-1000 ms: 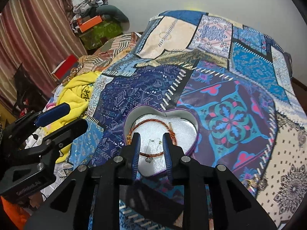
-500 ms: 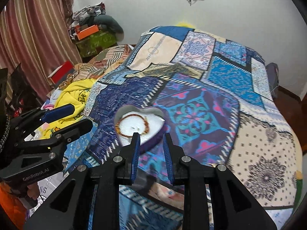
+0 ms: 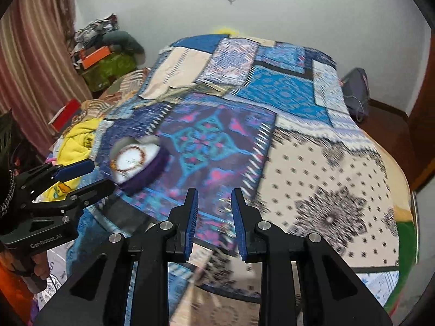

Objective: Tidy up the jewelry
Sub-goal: 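Move both tools back toward the jewelry on the bed cover, then grasp the red beaded bracelet with the left tool while the right tool grasps a silver ring keychain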

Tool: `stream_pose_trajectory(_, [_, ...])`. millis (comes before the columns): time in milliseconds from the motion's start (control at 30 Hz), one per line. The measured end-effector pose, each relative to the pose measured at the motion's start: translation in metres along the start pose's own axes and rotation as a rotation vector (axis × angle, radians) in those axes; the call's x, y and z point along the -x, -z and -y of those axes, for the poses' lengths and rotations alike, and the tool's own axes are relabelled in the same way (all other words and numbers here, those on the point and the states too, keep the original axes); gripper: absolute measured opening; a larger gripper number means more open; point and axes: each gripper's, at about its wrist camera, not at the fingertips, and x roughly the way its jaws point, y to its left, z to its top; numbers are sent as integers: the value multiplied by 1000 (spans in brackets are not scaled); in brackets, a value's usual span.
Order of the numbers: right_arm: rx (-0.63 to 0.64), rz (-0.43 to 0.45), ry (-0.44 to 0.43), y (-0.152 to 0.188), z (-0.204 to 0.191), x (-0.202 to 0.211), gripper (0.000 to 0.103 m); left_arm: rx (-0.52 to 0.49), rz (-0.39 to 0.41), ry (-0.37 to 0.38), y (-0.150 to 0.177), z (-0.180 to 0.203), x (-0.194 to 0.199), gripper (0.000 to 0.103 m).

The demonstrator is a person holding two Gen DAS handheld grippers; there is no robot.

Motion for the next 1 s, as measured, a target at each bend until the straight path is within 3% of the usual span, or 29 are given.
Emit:
stream_pose_trajectory(267, [-33, -64, 25, 19, 32, -10, 23, -39, -102, 50, 14, 30, -38, 56])
stream_pose_trajectory(533, [-25, -142, -21, 35, 33, -30, 23, -64, -180, 99, 27, 51, -67, 56])
stream_pose_trajectory(767, [-43, -176, -85, 34, 27, -43, 24, -156, -172, 90, 35, 65, -77, 57])
stream_pose_trajectory(867, [-41, -175, -92, 33, 23, -48, 35, -182, -157, 84, 37, 67, -78, 57])
stream_pose_trajectory(1000, [-28, -162, -101, 33, 18, -52, 38, -198, -146, 82, 38, 68, -78, 56])
